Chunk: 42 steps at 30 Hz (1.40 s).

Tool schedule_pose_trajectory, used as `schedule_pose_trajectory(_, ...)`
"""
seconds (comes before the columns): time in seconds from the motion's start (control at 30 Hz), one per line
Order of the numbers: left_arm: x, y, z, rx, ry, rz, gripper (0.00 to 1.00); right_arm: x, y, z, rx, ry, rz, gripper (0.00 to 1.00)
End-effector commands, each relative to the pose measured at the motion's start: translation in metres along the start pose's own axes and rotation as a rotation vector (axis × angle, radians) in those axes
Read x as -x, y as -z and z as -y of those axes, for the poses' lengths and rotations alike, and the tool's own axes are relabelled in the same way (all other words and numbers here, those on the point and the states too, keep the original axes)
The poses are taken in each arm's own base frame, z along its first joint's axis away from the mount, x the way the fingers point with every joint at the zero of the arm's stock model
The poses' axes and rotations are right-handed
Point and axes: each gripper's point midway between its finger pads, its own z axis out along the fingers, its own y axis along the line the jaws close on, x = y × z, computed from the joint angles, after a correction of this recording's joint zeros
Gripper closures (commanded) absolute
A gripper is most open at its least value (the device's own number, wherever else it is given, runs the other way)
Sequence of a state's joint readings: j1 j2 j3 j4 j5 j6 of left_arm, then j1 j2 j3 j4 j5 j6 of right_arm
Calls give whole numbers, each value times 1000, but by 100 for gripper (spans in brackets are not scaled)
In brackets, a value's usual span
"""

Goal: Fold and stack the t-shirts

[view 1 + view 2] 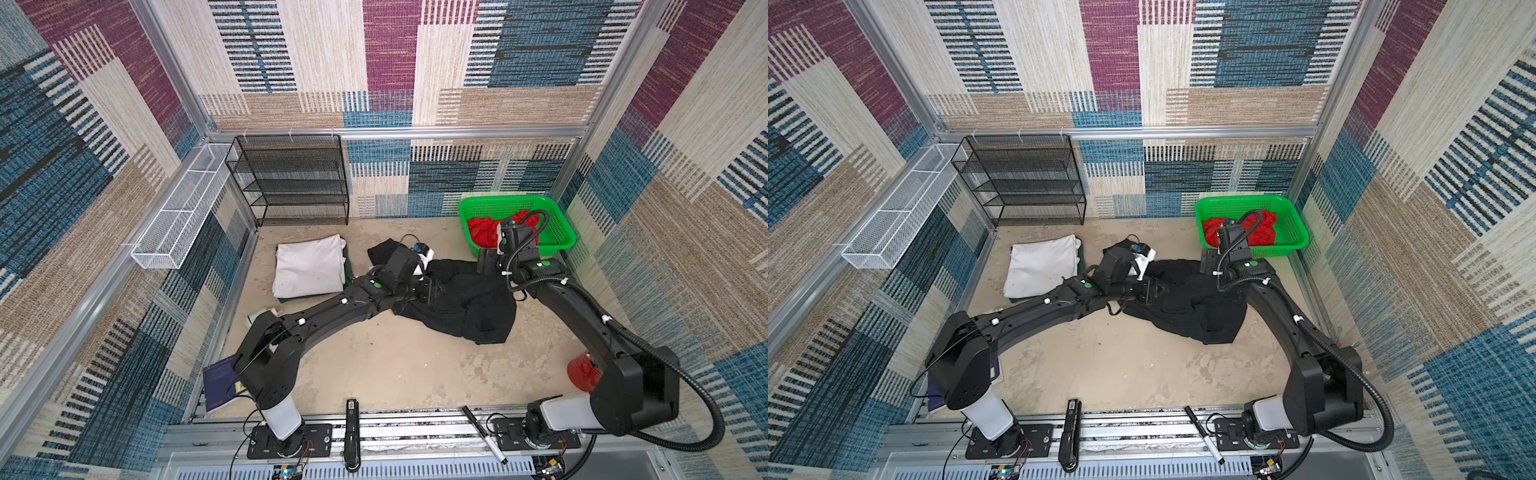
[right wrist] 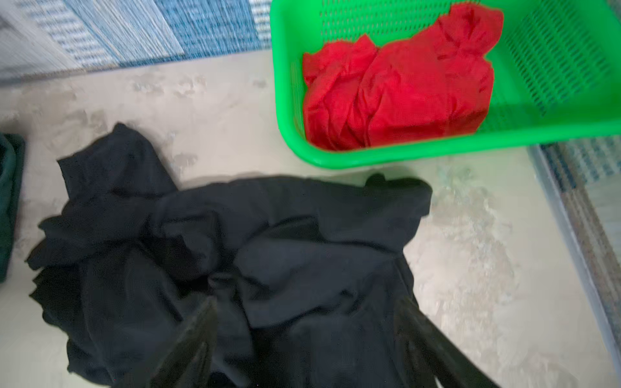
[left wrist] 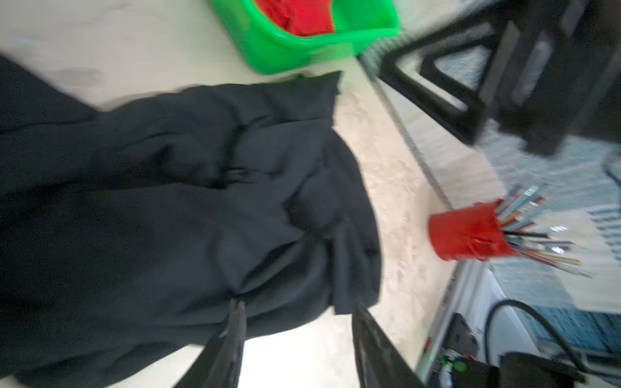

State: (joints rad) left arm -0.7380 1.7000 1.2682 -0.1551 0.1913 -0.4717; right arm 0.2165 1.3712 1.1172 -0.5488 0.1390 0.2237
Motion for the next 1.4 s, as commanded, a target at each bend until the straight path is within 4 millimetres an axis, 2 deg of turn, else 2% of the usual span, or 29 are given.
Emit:
schedule_pose_trajectory(0.0,-32,8,-80,241,74,-109,48,-40,1,-12,93,-64,-108,17)
schedule_pose_trajectory(0.07,-42,9,-114,317,117,-148,48,-62,1,-15,115,-89,-153,17)
schedule_pose_trajectory(0.17,-47,3,-144,357,174,-176,48,-92,-3,-17,118,-116,-223,17)
schedule_pose_trajectory(0.33,-47,-20,-164,374,206,-202,48,-123,0,-23,107,-142,-277,17)
schedule_pose_trajectory(0.57,-31,-35,-180,404,224,-175,48,-154,-1,-30,111,-136,-331,18)
schedule_pose_trajectory(0.63,-32,-39,-184,415,226,-190,52,-159,-6,-30,106,-120,-340,17)
schedule_pose_trajectory(0.67,-31,-39,-185,421,226,-197,58,-158,-8,-31,107,-117,-336,18)
schedule_pose_trajectory(0.73,-32,-39,-187,423,221,-201,76,-156,-14,-33,117,-111,-324,19)
schedule_pose_trajectory(0.8,-31,-33,-187,427,217,-193,99,-154,-20,-33,103,-101,-322,23)
schedule_pose_trajectory(0.83,-29,-28,-185,429,214,-183,100,-153,-23,-32,94,-92,-322,31)
schedule_pose_trajectory(0.87,-28,-22,-183,428,209,-174,100,-151,-25,-33,90,-83,-321,46)
schedule_pose_trajectory(0.93,-23,-7,-177,421,193,-151,100,-141,-23,-35,95,-71,-297,70)
schedule_pose_trajectory(1.0,-17,14,-168,420,172,-125,100,-121,-12,-38,111,-65,-239,87)
schedule_pose_trajectory(1.03,-15,24,-165,424,164,-112,100,-112,-5,-38,119,-60,-212,92)
schedule_pose_trajectory(1.1,-10,50,-157,433,146,-73,100,-88,15,-40,132,-44,-149,100)
schedule_pose_trajectory(1.27,-4,118,-130,423,125,18,100,-34,73,-35,128,-21,-7,100)
schedule_pose_trajectory(1.37,6,169,-107,404,111,111,100,-5,111,-34,145,-9,64,100)
